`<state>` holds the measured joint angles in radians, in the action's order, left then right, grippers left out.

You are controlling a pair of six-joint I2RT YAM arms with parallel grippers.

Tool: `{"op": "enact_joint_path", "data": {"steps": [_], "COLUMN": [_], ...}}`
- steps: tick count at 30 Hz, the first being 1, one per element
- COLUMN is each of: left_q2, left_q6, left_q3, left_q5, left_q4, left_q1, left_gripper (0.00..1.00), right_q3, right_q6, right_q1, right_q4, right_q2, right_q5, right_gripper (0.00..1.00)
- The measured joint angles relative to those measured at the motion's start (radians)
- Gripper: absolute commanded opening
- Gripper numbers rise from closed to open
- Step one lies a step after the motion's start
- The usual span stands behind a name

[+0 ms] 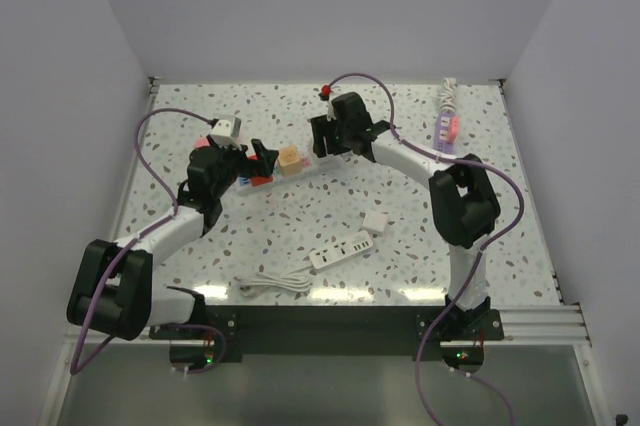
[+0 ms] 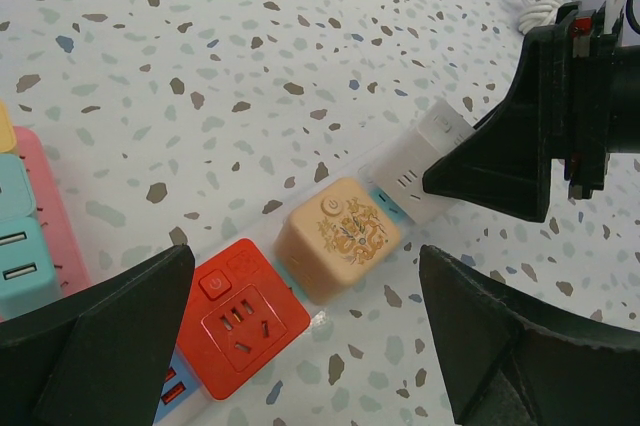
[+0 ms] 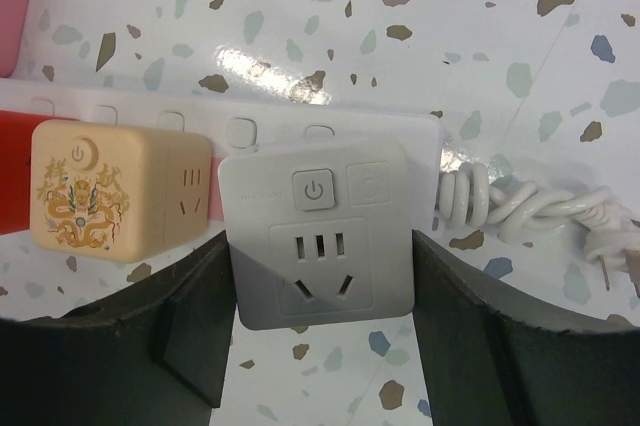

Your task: Insert the plug

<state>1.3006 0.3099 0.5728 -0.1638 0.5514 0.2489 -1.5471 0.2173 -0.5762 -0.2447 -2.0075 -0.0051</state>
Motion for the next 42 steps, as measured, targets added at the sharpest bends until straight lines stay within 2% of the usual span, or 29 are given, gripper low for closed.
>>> {"op": "enact_joint_path", "data": {"steps": [42], "left_q2": [0.0], "left_q6": [0.0], "left_q3": [0.0], "left_q5": [-0.023], "left_q4": [0.0], "left_q1": [0.0], "left_gripper": [1.0], "right_q3": [0.023], "right_q6": [0.004], "right_q1": [-0.042], "right_q4": [-0.006], "right_q2": [0.019], "right_q5": [0.075], "right_gripper": [0.0]}}
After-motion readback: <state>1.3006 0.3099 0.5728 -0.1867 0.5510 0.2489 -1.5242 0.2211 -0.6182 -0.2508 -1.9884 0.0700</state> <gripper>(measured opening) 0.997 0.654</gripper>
